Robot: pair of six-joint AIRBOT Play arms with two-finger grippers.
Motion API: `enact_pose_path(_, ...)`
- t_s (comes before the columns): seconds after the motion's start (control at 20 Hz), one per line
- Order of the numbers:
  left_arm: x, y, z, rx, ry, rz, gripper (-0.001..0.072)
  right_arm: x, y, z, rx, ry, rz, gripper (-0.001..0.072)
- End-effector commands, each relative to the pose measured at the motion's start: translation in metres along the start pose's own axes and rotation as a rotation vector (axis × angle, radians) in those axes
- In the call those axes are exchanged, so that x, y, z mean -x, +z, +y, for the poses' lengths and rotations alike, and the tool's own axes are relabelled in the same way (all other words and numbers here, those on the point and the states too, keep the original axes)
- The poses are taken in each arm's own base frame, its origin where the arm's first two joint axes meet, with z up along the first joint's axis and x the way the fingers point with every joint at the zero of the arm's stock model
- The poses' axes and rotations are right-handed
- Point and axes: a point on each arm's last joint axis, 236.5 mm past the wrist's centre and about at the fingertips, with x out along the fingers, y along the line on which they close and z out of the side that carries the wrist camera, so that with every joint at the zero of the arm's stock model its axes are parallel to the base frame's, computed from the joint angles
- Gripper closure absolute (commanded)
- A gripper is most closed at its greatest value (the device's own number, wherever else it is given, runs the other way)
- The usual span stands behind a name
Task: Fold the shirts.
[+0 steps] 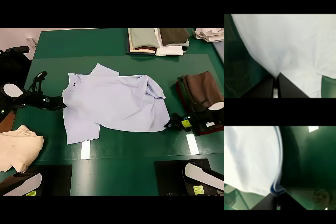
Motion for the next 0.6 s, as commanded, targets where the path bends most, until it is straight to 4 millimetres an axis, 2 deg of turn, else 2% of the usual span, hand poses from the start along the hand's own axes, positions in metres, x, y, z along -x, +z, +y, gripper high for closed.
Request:
enact_pose_path(0.0,0.011,0.006,-0.005,-0.012,0.0,-0.035,0.0678,0.004,0.022,0.038,0.158,-0.017,-0.065,0.0693)
enact_pose_path(0.05,0.024,0.015,-0.011,-0.035,0.001,-0.08,0.0678,0.022,0.034,0.057,0.223,-0.016,-0.123,0.0693)
enact_pose_path(0.15,0.075,0.045,-0.032,-0.094,0.009,-0.229,0.0678,0.077,0.057,0.101,0.355,-0.009,-0.29,0.0693)
enact_pose_path(0.2,0.114,0.064,-0.05,-0.139,0.012,-0.339,0.0678,0.112,0.065,0.126,0.421,-0.006,-0.39,0.0693)
enact_pose_path(0.3,0.21,0.095,-0.093,-0.248,0.013,-0.593,0.0678,0.203,0.071,0.183,0.568,-0.004,-0.646,0.0693)
enact_pose_path(0.4,0.322,0.104,-0.144,-0.357,-0.003,-0.869,0.0678,0.301,0.049,0.242,0.71,0.003,-0.919,0.0693)
enact_pose_path(0.45,0.38,0.099,-0.17,-0.409,-0.016,-1.007,0.0678,0.341,0.03,0.265,0.769,0.008,-1.029,0.0693)
enact_pose_path(0.5,0.429,0.088,-0.191,-0.451,-0.03,-1.124,0.0679,0.378,0.005,0.287,0.829,0.011,-1.13,0.0693)
enact_pose_path(0.55,0.473,0.075,-0.21,-0.491,-0.041,-1.23,0.0678,0.407,-0.017,0.302,0.876,0.013,-1.212,0.0693)
